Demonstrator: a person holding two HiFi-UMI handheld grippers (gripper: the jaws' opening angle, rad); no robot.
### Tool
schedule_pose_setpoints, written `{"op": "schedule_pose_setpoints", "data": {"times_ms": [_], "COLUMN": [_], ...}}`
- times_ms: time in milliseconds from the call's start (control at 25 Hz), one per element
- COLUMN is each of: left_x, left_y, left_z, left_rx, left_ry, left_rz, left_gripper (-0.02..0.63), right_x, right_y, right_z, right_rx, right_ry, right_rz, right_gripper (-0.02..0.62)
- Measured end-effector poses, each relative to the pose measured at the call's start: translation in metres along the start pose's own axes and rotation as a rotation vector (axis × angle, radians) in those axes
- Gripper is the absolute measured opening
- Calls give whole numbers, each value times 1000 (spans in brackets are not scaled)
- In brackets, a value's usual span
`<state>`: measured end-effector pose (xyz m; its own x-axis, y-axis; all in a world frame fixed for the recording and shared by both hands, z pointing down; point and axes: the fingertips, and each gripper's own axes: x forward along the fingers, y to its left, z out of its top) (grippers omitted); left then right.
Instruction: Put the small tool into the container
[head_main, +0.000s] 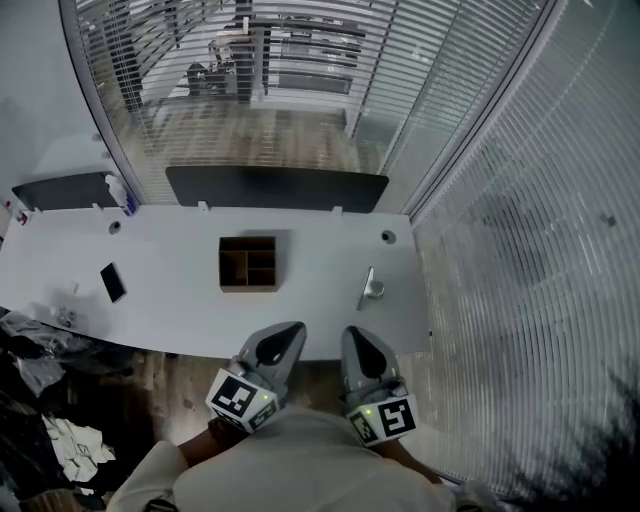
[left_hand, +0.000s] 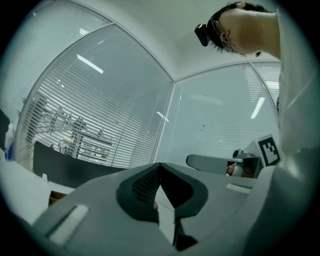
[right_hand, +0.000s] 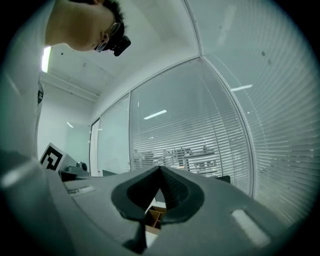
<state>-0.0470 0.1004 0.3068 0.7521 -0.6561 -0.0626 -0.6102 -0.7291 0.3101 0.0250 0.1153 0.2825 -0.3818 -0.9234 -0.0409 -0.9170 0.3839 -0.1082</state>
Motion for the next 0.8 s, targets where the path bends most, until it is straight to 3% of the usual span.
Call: {"op": "schedule_pose_setpoints", "data": {"times_ms": [440,800], "left_x": [25,29], "left_y": [77,108], "left_z": [19,32], "left_rx": [-4,-13], "left_ry": [6,-10], "left_rz": [11,27], "left_gripper": [3,3], "right_x": [83,115], "right_y": [3,10], "right_z": [-10,-9], "right_rx": [-16,-27], "right_ry": [18,32], "right_rz": [21,38], "right_gripper": [0,0]}}
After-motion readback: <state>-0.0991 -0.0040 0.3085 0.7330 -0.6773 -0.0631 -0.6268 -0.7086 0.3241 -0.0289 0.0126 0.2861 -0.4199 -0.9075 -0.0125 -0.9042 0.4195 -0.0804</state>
